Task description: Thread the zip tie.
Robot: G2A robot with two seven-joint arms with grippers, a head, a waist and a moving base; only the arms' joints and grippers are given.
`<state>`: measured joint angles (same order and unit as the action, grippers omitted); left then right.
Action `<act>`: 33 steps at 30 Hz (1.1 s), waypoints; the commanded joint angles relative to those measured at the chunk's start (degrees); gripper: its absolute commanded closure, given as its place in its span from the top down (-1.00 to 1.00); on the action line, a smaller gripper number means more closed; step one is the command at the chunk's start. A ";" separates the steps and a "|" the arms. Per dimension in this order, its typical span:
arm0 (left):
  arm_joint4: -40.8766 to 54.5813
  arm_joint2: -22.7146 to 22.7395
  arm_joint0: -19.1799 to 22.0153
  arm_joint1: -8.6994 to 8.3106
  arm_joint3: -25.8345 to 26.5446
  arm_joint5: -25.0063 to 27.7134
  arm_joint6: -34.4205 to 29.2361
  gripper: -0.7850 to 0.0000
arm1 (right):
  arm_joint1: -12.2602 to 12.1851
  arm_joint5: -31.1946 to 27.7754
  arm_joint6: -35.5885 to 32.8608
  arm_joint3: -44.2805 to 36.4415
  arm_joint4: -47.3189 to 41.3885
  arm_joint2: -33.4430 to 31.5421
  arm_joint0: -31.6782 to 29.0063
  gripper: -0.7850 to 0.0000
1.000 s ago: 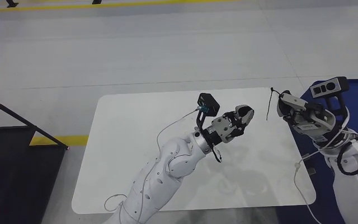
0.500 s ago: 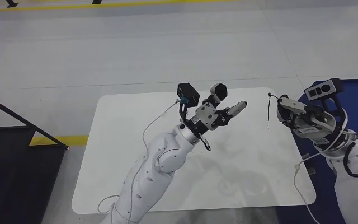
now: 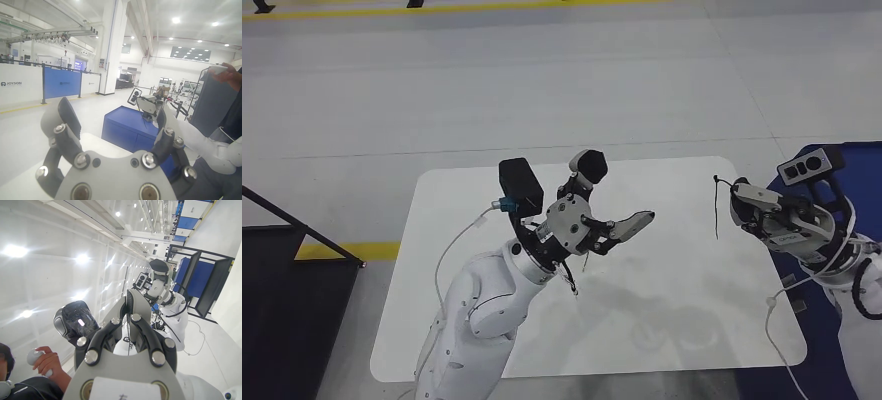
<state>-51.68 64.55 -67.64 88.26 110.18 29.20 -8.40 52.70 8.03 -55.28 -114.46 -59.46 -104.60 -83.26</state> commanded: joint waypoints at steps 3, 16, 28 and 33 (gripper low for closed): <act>-0.03 0.00 0.06 0.01 -0.07 -0.06 0.04 1.00 | 0.09 -1.40 -0.04 -1.22 -0.11 0.11 0.37 -1.00; -0.03 0.00 0.06 0.01 -0.07 -0.06 0.04 1.00 | 0.79 -1.54 -2.52 -1.61 2.68 14.84 12.45 -1.00; -0.03 0.00 0.06 0.01 -0.07 -0.06 0.04 1.00 | 0.88 -1.01 -3.97 -0.31 2.42 16.19 14.09 -1.00; -4.14 1.50 0.52 -0.54 2.97 -1.68 -4.58 1.00 | 0.88 -1.01 -3.97 -0.31 2.42 16.19 14.09 -1.00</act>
<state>-54.21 65.05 -67.36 87.90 111.69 28.60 -11.58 53.59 7.02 -59.25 -114.76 -57.04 -88.41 -69.17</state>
